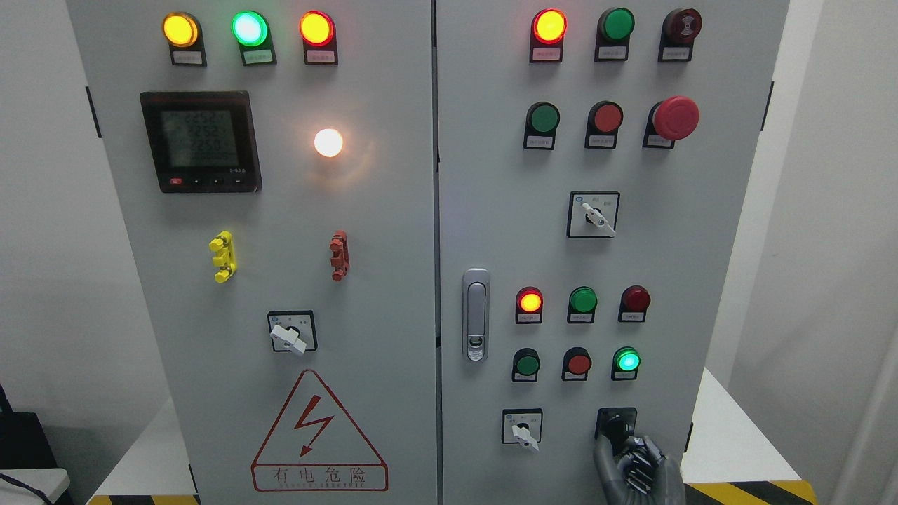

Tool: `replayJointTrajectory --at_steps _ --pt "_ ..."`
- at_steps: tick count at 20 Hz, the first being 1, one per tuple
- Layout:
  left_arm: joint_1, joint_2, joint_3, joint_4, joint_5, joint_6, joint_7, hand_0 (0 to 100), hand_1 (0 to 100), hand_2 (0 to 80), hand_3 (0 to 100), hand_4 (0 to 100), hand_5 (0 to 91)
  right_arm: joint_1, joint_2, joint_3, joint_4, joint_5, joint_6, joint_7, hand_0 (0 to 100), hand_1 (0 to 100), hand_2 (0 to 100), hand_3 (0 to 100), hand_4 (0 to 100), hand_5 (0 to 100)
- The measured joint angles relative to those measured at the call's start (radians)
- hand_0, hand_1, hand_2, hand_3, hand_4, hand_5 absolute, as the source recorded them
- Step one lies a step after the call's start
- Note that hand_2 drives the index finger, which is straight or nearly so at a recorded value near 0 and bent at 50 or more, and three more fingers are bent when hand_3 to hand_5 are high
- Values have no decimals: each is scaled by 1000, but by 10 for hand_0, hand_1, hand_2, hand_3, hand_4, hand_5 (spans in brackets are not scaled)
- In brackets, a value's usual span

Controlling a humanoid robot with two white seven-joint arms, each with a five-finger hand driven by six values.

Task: Trip black knob to open circuit

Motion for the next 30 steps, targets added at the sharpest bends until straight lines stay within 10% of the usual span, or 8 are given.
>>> replayJointTrajectory --at_steps 30 --pt "0 0 0 0 0 0 0 120 389 0 0 0 0 1 -7 -26 0 1 0 -7 481 756 605 910 923 951"
